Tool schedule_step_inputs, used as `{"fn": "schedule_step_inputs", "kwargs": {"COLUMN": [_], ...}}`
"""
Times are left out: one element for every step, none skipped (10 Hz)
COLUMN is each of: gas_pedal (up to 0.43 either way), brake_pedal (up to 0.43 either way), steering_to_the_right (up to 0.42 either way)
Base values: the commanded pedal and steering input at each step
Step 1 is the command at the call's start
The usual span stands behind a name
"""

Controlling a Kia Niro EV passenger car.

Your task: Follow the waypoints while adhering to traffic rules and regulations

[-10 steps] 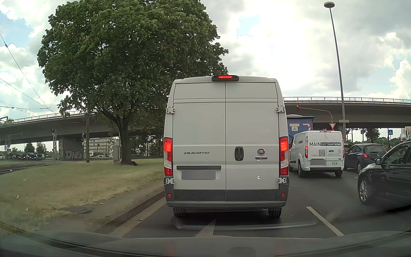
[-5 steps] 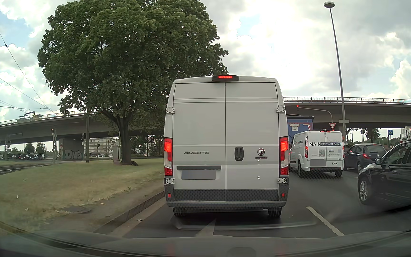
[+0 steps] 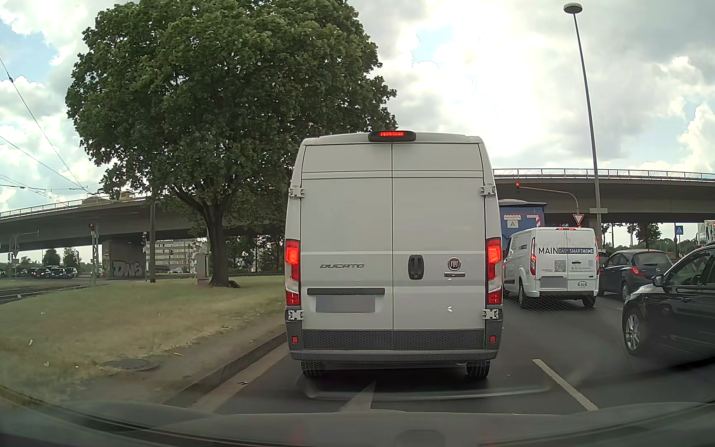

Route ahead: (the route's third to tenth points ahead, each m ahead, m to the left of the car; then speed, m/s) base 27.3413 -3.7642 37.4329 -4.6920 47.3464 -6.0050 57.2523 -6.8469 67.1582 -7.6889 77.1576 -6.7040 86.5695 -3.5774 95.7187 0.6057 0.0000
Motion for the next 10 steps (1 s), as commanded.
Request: {"fn": "schedule_step_inputs", "kwargs": {"gas_pedal": [0.000, 0.000, 0.000, 0.000, 0.000, 0.000, 0.000, 0.000, 0.000, 0.000], "brake_pedal": [0.317, 0.317, 0.317, 0.317, 0.317, 0.317, 0.317, 0.317, 0.317, 0.323], "steering_to_the_right": [0.002, 0.002, 0.002, 0.002, 0.003, 0.002, 0.002, 0.002, 0.002, 0.003]}}
